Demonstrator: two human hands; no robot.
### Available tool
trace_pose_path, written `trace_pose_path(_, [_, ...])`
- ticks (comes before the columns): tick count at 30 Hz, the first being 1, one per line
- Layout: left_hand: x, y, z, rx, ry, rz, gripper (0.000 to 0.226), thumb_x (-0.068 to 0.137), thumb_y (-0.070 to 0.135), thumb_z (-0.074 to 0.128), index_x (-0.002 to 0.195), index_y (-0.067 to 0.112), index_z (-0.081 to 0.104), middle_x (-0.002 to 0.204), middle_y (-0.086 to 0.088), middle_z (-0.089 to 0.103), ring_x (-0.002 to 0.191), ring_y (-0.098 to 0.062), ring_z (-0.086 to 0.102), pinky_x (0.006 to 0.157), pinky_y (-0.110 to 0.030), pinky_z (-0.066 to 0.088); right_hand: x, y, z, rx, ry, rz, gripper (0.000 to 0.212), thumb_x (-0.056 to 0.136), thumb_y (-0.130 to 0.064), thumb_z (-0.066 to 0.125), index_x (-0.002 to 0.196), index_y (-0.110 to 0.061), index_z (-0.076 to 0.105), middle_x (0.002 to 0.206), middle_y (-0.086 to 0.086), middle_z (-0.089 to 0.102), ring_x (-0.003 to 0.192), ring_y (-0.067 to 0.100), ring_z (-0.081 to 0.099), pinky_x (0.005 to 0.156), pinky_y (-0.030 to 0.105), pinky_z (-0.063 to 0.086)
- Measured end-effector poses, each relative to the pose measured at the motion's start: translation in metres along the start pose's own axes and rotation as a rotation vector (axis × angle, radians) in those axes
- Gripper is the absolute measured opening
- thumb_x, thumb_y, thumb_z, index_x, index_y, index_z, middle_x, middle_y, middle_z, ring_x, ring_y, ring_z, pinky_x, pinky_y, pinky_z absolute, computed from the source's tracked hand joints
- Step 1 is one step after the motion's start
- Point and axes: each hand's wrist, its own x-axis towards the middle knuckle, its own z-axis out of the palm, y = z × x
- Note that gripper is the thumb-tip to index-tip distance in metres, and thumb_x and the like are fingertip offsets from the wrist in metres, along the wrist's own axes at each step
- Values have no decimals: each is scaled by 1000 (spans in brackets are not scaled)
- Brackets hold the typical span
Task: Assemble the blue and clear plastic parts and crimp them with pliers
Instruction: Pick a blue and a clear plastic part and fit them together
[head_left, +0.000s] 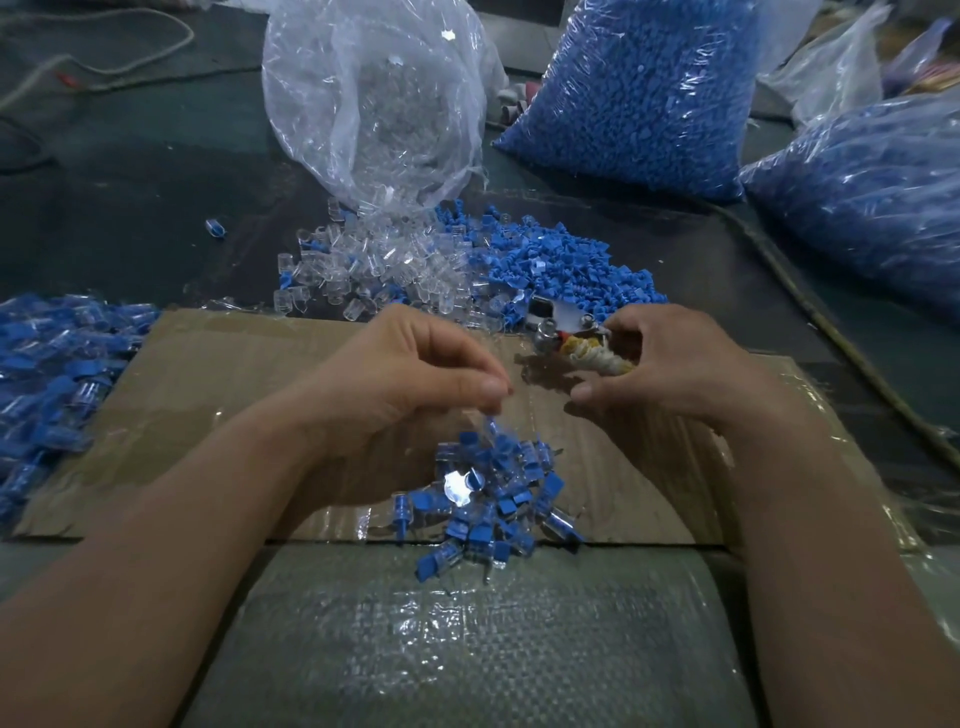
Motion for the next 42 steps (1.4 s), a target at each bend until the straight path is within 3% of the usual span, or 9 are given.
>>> trace_pose_path(3, [7, -4, -4, -1, 355, 38, 5, 72, 12, 68, 76, 9, 70, 73, -7, 67, 52, -12, 54, 54, -26, 46, -2, 2, -3, 48, -48, -21, 53, 55, -52, 77, 92, -24, 51, 94, -1, 58, 89, 18, 53, 81, 36, 45])
trace_pose_path(7, [17, -12, -12, 441, 754, 128, 17, 83, 8, 65, 99, 12, 68, 88, 2, 63, 81, -17, 59, 79, -26, 51, -2, 4, -1, 54, -102, -27, 54, 53, -49, 80, 93, -27, 52, 90, -10, 53, 88, 13, 51, 77, 32, 44])
trace_pose_path(10, [21, -17, -18, 782, 687, 134, 31, 86, 13, 61, 117, 17, 62, 106, 6, 52, 104, -11, 47, 94, -24, 35, -2, 6, 0, 26, -125, -49, 63, 52, -49, 80, 102, -24, 53, 92, -10, 48, 91, 14, 48, 76, 30, 42])
trace_pose_path(16, [26, -24, -21, 961, 520, 36, 52, 93, 13, 49, 142, 23, 34, 137, -8, 47, 127, -28, 35, 107, -40, 25, -5, 9, -3, 55, -166, -90, 68, 50, -43, 84, 106, -29, 49, 93, -20, 43, 84, -2, 44, 65, 12, 32])
trace_pose_path(24, [25, -20, -17, 1048, 553, 148, 32, 93, 4, 46, 120, 10, 61, 119, -7, 64, 110, -21, 54, 95, -25, 32, -9, 8, -7, 165, -227, -46, 65, 29, -61, 69, 89, -44, 51, 94, -24, 48, 84, -7, 45, 64, 12, 31])
trace_pose_path(29, [25, -18, -17, 1087, 520, 146, 29, 93, 6, 47, 115, 9, 65, 125, -3, 60, 116, -17, 51, 98, -23, 27, -9, 6, -7, 220, -118, -38, 48, 41, -76, 55, 73, -42, 62, 79, -19, 61, 78, -3, 55, 65, 20, 40])
trace_pose_path(34, [25, -20, -17, 1091, 474, 110, 30, 94, 6, 46, 117, 10, 64, 129, -3, 58, 123, -15, 47, 101, -24, 27, 4, 4, 3, 204, 239, -39, 14, 84, -36, 61, 72, -29, 62, 69, -18, 56, 65, -2, 51, 57, 17, 37])
trace_pose_path(38, [24, -19, -16, 1053, 486, 127, 29, 92, 4, 46, 110, 12, 68, 115, -2, 66, 106, -18, 57, 97, -28, 35, 14, 6, 11, 80, 257, -6, 15, 87, -17, 61, 99, -17, 69, 82, -11, 56, 77, 6, 52, 75, 21, 39])
trace_pose_path(42, [22, -18, -14, 1007, 508, 118, 29, 93, 5, 46, 111, 13, 68, 111, -2, 68, 103, -16, 58, 87, -22, 35, 20, 5, 15, 58, 208, 39, 16, 83, -19, 66, 98, -21, 70, 84, -8, 55, 79, 8, 51, 74, 23, 39])
